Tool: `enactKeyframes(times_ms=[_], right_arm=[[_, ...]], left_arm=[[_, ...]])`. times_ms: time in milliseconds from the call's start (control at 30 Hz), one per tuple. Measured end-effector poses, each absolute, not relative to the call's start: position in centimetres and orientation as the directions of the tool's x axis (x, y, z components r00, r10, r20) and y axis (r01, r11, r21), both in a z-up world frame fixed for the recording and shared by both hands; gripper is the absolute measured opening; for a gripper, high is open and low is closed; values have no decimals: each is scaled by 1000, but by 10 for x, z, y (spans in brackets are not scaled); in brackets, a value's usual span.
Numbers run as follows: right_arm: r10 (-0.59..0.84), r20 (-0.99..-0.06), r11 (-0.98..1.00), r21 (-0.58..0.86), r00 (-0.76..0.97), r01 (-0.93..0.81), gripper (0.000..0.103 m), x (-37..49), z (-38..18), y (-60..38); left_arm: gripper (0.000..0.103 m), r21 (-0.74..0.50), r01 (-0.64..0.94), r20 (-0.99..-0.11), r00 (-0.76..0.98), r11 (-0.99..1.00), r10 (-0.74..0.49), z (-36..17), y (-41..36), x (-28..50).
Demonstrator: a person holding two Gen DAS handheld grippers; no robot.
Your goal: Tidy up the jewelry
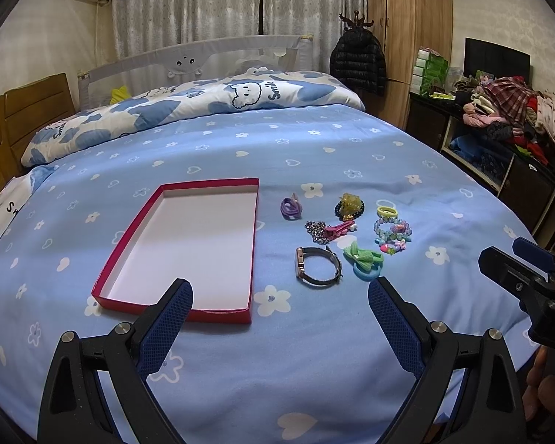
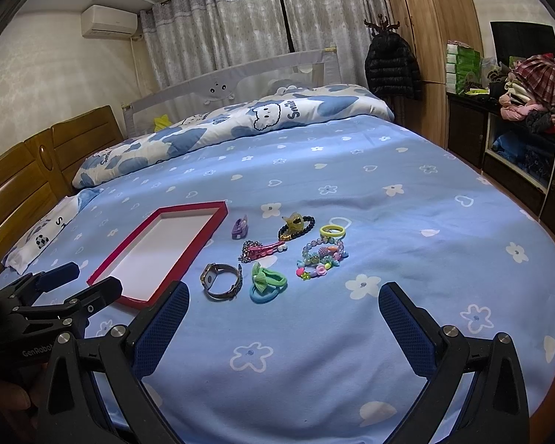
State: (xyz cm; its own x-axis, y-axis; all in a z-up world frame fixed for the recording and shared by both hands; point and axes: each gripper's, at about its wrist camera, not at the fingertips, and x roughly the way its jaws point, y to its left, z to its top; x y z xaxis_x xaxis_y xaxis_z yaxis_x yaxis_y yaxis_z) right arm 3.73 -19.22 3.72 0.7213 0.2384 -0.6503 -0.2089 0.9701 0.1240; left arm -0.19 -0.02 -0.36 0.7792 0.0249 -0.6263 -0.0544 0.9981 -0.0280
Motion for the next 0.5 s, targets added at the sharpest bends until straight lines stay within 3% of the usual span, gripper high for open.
enactKeyframes(times_ms=[500], right_arm=[[241, -655, 970, 130, 716, -207, 103, 35, 32, -189]], left_arm=[[96, -29, -39, -648, 761, 999, 11, -7, 0, 4]])
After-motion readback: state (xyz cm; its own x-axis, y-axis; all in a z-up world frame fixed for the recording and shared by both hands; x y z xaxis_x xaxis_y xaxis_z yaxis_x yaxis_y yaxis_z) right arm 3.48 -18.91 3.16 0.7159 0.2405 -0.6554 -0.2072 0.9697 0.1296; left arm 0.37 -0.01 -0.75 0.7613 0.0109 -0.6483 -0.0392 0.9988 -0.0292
